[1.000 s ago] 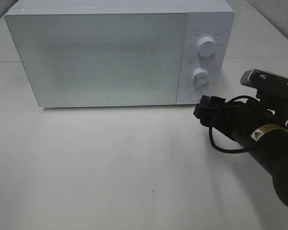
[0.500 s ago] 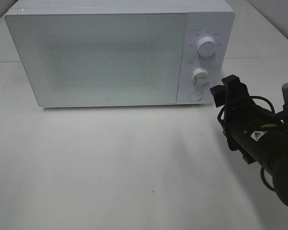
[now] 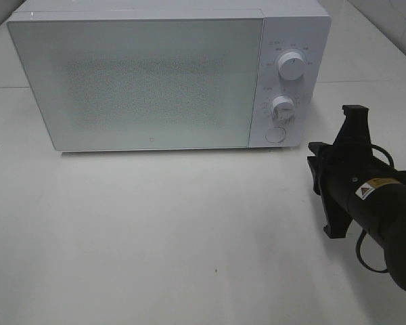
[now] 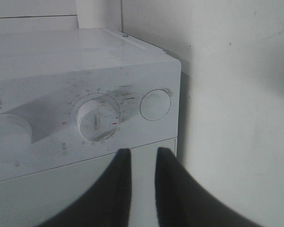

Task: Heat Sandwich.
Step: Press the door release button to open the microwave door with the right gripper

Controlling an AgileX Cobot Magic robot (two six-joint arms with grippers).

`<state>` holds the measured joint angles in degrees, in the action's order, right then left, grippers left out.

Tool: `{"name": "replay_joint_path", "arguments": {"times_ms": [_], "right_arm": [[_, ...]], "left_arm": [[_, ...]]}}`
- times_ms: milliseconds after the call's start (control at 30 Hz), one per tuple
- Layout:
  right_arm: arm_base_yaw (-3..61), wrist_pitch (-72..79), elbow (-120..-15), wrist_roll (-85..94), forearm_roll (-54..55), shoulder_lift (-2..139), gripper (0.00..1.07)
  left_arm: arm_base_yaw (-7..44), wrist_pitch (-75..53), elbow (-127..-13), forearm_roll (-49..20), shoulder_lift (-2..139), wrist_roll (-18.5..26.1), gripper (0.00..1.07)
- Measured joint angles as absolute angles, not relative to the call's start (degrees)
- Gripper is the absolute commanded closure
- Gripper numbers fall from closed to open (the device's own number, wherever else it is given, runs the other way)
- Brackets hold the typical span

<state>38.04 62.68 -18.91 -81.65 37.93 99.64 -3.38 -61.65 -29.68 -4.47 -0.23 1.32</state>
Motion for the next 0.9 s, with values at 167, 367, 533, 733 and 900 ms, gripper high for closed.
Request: {"name": "replay_joint_path", "arguments": {"times_ms": [167, 367, 533, 733, 900], "right_arm": [[38.04, 61.82, -18.91, -81.02, 37.99, 99.64, 1.07], [38.04, 61.36, -18.91, -80.9, 37.99, 99.64, 1.07], [38.04, 61.19, -19.02, -80.39, 37.99, 99.64, 1.07], [35.18, 57.98, -22.29, -78.95, 36.33, 99.69, 1.07], [32.49, 52.83, -25.38, -77.64, 34.21, 99.69, 1.07]], "left_arm": [[-3.38, -61.65, -29.68, -4.47, -0.23, 1.32, 0.09], [-3.38, -61.65, -29.68, -4.47, -0.23, 1.32, 0.09], [-3.38, -61.65, -29.68, -4.47, -0.23, 1.32, 0.09], [-3.38, -61.65, -29.68, -4.47, -0.23, 1.32, 0.09], [-3.38, -61.65, -29.68, -4.47, -0.23, 1.32, 0.09]]}}
